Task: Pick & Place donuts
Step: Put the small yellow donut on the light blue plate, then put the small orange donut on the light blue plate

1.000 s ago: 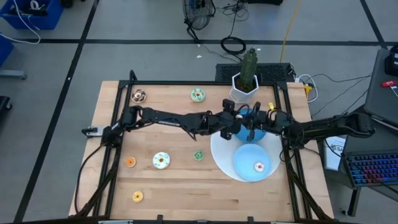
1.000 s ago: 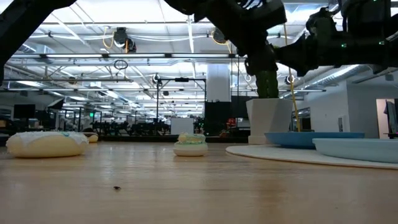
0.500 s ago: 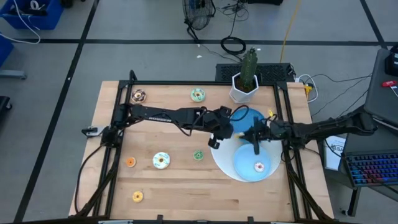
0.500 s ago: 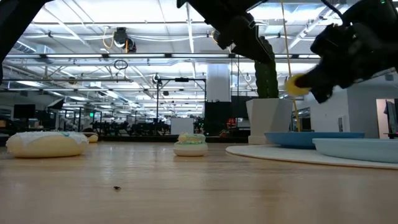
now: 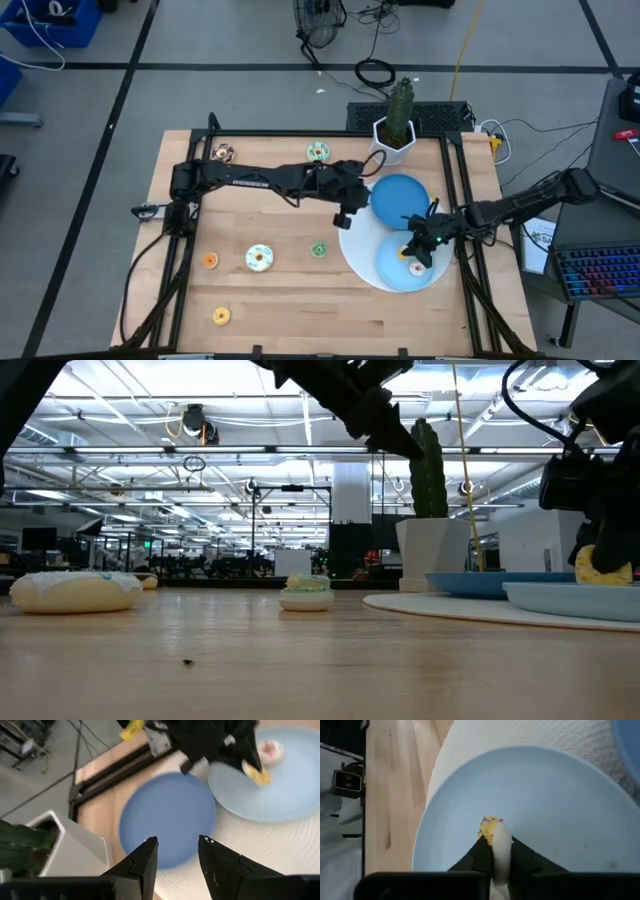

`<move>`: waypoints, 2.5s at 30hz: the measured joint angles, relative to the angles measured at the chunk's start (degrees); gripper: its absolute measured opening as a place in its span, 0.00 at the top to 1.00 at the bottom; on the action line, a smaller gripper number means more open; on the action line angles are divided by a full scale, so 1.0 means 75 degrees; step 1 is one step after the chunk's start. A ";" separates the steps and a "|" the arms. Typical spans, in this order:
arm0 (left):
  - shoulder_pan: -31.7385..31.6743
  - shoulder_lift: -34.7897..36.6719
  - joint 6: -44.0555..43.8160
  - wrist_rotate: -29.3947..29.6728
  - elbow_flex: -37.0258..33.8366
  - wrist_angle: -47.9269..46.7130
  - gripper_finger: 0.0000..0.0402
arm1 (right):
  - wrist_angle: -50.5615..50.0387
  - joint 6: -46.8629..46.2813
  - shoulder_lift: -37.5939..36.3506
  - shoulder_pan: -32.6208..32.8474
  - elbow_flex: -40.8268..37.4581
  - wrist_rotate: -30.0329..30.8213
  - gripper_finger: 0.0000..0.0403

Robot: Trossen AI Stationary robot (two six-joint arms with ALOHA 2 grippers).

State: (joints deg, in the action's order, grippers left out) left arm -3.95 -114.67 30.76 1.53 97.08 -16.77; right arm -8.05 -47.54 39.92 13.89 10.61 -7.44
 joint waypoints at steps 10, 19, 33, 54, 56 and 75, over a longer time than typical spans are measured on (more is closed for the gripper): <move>0.0162 0.0174 0.0199 -0.0002 -0.0003 0.0043 0.64 | 0.0079 0.0027 -0.0023 0.0029 0.0000 0.0383 0.46; 0.0201 0.0400 -0.0059 0.0390 -0.0006 -0.0271 0.64 | 0.0857 -0.0951 -0.0030 0.0136 0.0000 -0.0874 0.20; 0.0172 0.0425 -0.1482 -0.0158 -0.0003 -0.0690 0.64 | 0.2331 0.0613 -0.0067 0.0197 0.0000 -0.0571 0.21; 0.0207 0.0423 -0.2407 -0.1831 -0.0003 -0.1783 0.64 | 0.0850 0.4473 -0.3921 0.0090 0.0000 0.1881 0.22; 0.0194 0.0486 -0.2481 -0.1819 -0.0003 -0.1761 0.64 | 0.0529 0.4584 -0.4452 0.0090 0.0000 0.2185 0.22; -0.0044 0.4361 -0.3520 -0.0009 -0.5538 0.3738 0.64 | -0.0008 0.5862 -0.5289 0.0091 -0.0043 0.4032 0.22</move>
State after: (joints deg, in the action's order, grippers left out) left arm -4.27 -81.96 4.36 1.46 55.54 11.27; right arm -8.11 -3.58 0.25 14.57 10.29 22.80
